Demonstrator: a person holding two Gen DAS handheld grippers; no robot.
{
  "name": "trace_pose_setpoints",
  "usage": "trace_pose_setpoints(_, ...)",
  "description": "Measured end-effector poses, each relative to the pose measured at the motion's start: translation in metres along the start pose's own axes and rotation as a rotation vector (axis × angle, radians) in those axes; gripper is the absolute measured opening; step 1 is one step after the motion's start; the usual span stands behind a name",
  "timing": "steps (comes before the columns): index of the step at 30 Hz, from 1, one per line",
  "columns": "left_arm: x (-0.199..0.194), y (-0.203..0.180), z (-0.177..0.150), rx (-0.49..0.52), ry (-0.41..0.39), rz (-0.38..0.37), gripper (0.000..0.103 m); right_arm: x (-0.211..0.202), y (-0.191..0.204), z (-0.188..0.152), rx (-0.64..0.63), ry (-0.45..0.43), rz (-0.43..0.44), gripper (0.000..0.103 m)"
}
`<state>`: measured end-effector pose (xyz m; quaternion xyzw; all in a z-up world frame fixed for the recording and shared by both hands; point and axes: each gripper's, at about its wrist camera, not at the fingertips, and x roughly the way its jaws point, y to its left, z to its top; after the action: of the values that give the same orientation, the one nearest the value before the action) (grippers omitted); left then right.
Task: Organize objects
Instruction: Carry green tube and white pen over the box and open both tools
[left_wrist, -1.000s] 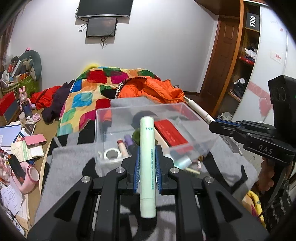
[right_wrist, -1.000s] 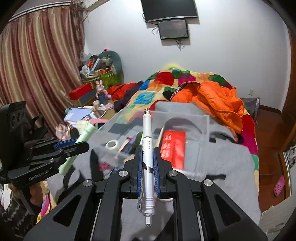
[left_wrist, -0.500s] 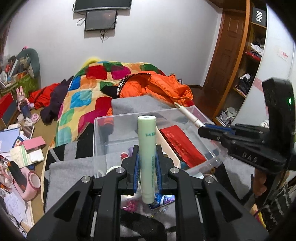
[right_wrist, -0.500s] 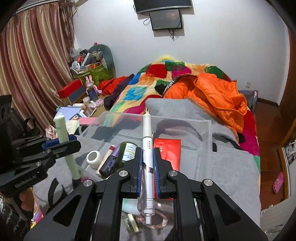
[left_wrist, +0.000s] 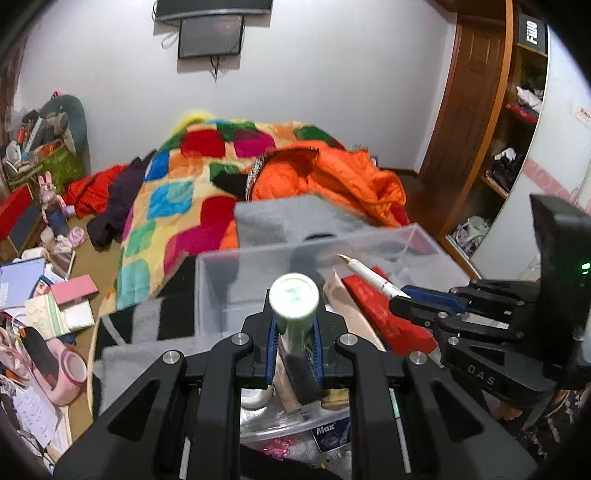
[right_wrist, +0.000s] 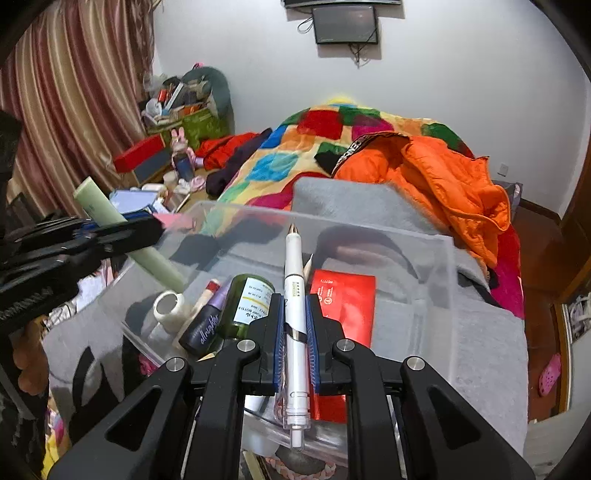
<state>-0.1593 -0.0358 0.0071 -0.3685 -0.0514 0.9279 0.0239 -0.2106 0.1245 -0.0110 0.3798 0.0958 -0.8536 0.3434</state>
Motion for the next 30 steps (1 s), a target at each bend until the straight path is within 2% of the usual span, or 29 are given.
trace_pose_setpoints(5,0.017,-0.002,-0.013,0.002,0.040,-0.007,0.015,0.009,0.006,-0.003,-0.038,0.028,-0.004,0.010)
trace_pose_setpoints(9,0.020,0.002,-0.018,-0.014,0.060,-0.023,0.015,0.013,0.011,-0.007,-0.060,0.047,-0.010,0.010)
trace_pose_setpoints(12,0.016,0.004,-0.023,-0.002,0.060,-0.006,0.015,0.014,0.014,-0.009,-0.068,0.057,-0.016,0.010)
trace_pose_setpoints(22,-0.015,0.001,-0.036,0.034,0.022,0.031,0.036,-0.010,0.009,-0.015,-0.022,0.037,0.014,0.012)
trace_pose_setpoints(25,-0.028,-0.002,-0.040,0.052,0.001,0.041,0.045,-0.026,0.009,-0.020,-0.015,0.014,0.019,0.018)
trace_pose_setpoints(29,-0.044,-0.005,-0.047,0.063,-0.026,0.043,0.064,-0.052,0.007,-0.029,-0.004,-0.031,0.010,0.029)
trace_pose_setpoints(30,-0.048,-0.007,-0.051,0.063,-0.029,0.040,0.066,-0.058,0.007,-0.032,-0.004,-0.043,0.005,0.030)
